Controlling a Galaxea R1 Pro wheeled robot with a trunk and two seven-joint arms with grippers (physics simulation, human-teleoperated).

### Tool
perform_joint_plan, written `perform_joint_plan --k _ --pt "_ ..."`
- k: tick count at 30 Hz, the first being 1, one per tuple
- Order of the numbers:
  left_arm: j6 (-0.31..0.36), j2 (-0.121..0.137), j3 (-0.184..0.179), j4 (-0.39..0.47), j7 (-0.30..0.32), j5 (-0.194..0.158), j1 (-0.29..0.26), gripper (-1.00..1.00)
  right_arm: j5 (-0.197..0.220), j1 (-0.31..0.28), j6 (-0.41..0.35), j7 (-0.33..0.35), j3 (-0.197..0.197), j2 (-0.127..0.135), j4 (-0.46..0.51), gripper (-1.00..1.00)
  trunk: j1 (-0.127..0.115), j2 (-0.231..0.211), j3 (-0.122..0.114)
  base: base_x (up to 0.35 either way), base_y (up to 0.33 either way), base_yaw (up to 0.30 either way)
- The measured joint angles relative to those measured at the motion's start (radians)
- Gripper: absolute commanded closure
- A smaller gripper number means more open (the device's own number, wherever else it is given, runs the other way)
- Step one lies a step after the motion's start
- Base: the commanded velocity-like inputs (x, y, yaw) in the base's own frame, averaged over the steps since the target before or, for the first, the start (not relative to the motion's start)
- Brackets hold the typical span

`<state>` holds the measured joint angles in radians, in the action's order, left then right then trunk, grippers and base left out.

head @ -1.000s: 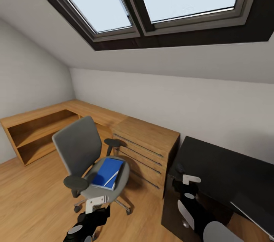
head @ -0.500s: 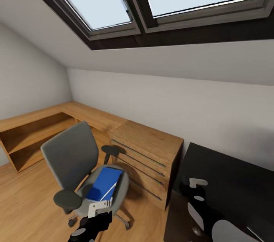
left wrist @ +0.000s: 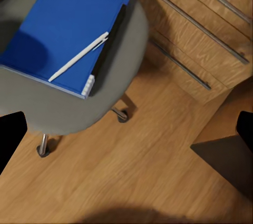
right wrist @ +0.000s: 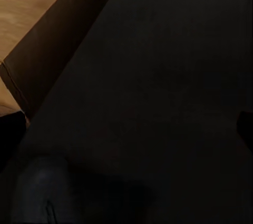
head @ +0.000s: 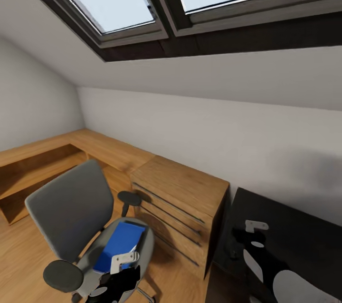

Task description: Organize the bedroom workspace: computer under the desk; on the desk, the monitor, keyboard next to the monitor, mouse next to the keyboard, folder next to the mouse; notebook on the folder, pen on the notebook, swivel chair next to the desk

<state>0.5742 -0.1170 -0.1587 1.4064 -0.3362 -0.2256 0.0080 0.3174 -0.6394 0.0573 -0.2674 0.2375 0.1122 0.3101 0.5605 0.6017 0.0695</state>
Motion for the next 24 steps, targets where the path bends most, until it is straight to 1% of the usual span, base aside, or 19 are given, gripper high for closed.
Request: perform_joint_plan --k 3,5,8,9,11,13,16,24 --pt "-0.008 -0.001 -0.003 0.008 -0.001 0.001 0.0 -1.0 0.009 -0.002 -0.002 0.001 0.0 0.003 0.0 -1.0 0.0 0.0 0.0 0.077 -0.074 0.0" --pt "-0.061 -0.001 -0.024 0.038 -0.001 -0.001 0.001 -1.0 0.014 -0.003 -0.004 0.002 0.0 0.003 0.0 -1.0 0.0 0.0 0.0 0.014 -0.014 0.0" --pt "-0.077 -0.001 -0.029 0.049 -0.001 -0.002 0.001 -1.0 0.015 -0.004 -0.011 0.003 0.0 0.004 0.001 -1.0 0.0 0.0 0.0 0.007 -0.007 0.0" --pt "-0.079 -0.001 -0.029 0.052 -0.001 -0.002 0.001 -1.0 0.015 -0.004 -0.018 0.005 0.0 0.004 0.001 -1.0 0.0 0.0 0.0 0.003 -0.003 0.0" --pt "-0.084 -0.001 -0.03 0.062 -0.001 -0.004 0.001 -1.0 0.018 -0.005 -0.063 0.021 0.0 0.003 0.005 -1.0 0.0 0.0 0.0 0.002 -0.002 0.0" --pt "-0.085 -0.001 -0.03 0.065 -0.001 -0.004 0.001 -1.0 0.02 -0.006 -0.088 0.034 0.0 0.002 0.007 -1.0 0.0 0.0 0.0 0.001 -0.001 0.0" --pt "-0.087 -0.001 -0.03 0.069 -0.002 -0.004 0.001 -1.0 0.021 -0.009 -0.137 0.075 0.001 -0.003 0.01 -1.0 0.0 0.0 0.0 0.0 0.0 0.0" --pt "-0.087 -0.001 -0.03 0.071 -0.003 -0.005 0.001 -1.0 0.02 -0.009 -0.152 0.097 0.004 -0.007 0.012 -1.0 0.0 0.0 0.0 0.0 0.0 0.0"
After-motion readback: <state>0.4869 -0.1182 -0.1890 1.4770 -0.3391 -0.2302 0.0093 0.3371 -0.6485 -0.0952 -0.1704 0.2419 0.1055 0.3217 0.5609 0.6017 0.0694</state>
